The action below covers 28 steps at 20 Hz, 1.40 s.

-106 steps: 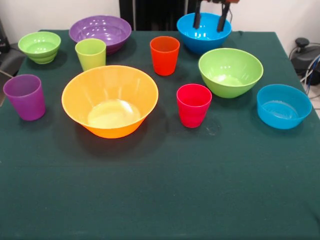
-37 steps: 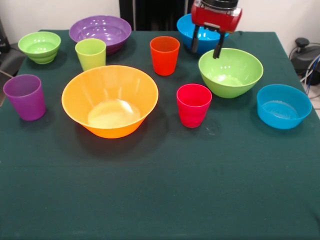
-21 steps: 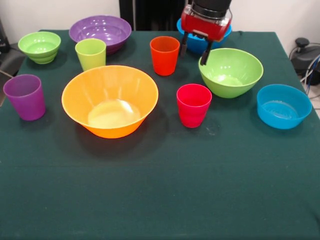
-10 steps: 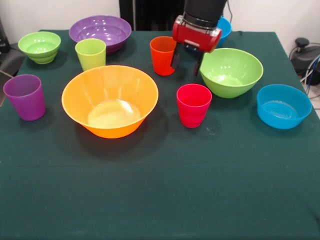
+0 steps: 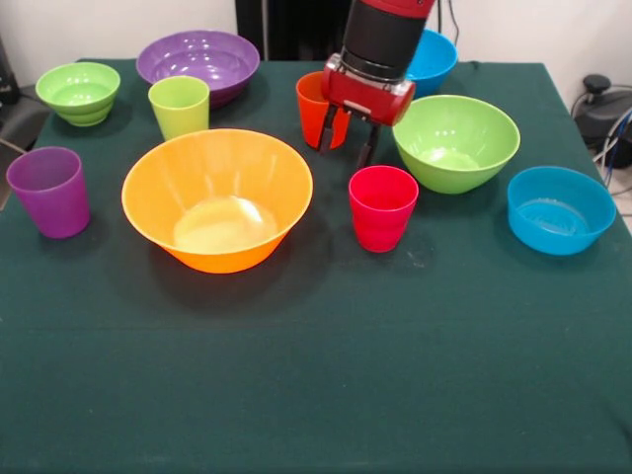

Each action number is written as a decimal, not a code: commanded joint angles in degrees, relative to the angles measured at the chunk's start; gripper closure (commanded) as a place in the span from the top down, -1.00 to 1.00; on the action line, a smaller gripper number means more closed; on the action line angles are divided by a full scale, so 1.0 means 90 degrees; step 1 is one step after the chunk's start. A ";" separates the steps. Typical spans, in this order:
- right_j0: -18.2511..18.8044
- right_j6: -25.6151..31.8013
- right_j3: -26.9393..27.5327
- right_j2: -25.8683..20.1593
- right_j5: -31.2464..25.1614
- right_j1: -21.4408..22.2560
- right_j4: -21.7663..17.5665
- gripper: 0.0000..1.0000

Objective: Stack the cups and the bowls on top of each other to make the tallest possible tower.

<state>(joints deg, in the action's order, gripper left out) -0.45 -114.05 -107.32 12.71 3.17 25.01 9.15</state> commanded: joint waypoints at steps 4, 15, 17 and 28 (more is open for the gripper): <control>-0.0002 -0.1279 0.0396 -0.0769 0.0226 -0.0229 0.0370 1.00; 0.0123 -0.1278 0.0292 -0.0888 -0.0494 0.0165 0.0572 1.00; 0.0233 -0.1264 0.0292 -0.0990 -0.0501 0.0171 0.0587 1.00; 0.0131 -0.1109 0.0169 -0.0833 -0.1080 0.0558 0.0731 1.00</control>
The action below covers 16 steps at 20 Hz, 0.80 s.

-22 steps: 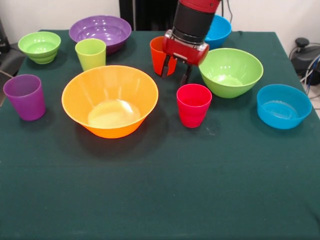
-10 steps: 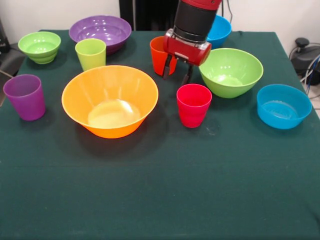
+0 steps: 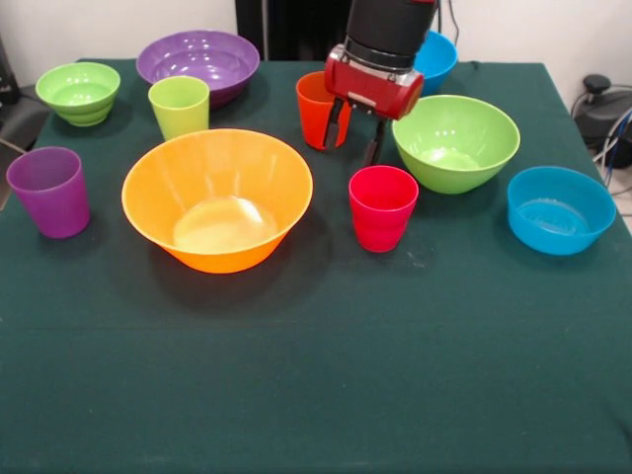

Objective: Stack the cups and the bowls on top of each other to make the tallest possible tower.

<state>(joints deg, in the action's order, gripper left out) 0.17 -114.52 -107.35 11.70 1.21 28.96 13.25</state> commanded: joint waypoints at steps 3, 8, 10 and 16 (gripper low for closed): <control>-0.0134 -0.1122 0.0115 -0.0428 -0.1108 0.0121 0.0399 1.00; -0.0006 -0.1112 -0.0056 -0.0454 -0.1265 0.0133 0.0447 1.00; 0.0034 -0.1155 -0.0206 -0.0485 -0.1271 0.0169 0.0462 1.00; -0.0030 -0.1406 -0.0809 -0.0502 -0.1353 0.0503 0.0612 1.00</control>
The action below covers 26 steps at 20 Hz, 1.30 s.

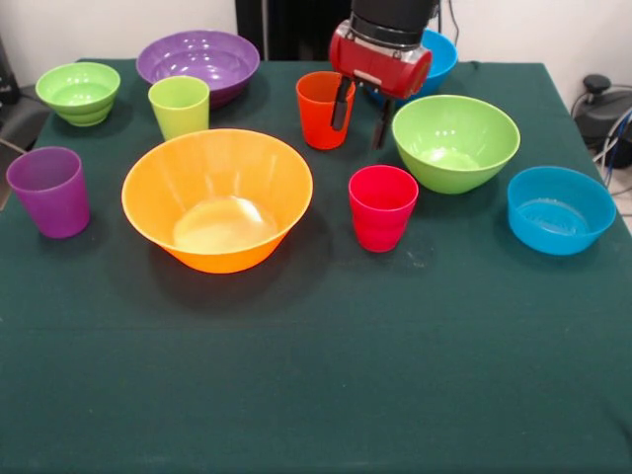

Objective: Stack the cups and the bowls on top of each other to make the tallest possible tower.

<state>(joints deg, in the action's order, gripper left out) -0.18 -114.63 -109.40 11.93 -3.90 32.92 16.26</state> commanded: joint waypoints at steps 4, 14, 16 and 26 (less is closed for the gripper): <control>-0.0092 -0.1445 -0.0849 -0.0469 -0.0792 0.0227 0.0339 1.00; 0.0183 -0.1320 -0.1083 -0.0606 -0.0498 0.0209 0.0295 1.00; 0.0226 -0.1325 -0.1071 -0.0661 -0.0374 0.0128 0.0285 1.00; 0.0464 -0.1384 -0.1111 -0.0922 0.0291 -0.0245 0.0142 1.00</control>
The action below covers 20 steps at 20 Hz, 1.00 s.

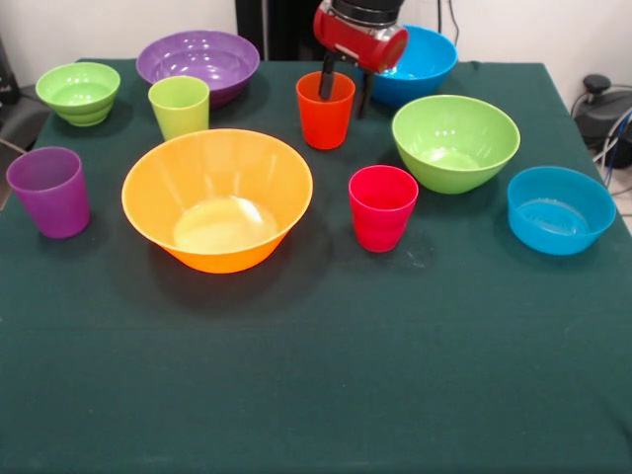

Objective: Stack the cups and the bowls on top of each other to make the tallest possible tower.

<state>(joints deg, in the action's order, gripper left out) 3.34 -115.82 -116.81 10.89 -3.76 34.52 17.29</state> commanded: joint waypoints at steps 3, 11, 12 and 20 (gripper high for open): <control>0.0086 -0.1259 -0.0292 -0.0829 0.0311 -0.0456 0.0023 1.00; 0.0130 -0.1329 -0.0355 -0.0911 0.0269 -0.0466 0.0102 1.00; 0.0174 -0.1343 -0.0376 -0.0956 0.0301 -0.0504 0.0101 1.00; 0.0326 -0.1258 -0.0385 -0.0946 0.0439 -0.0677 -0.0001 1.00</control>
<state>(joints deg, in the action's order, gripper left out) 5.27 -115.82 -117.18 9.23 -1.89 33.66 17.30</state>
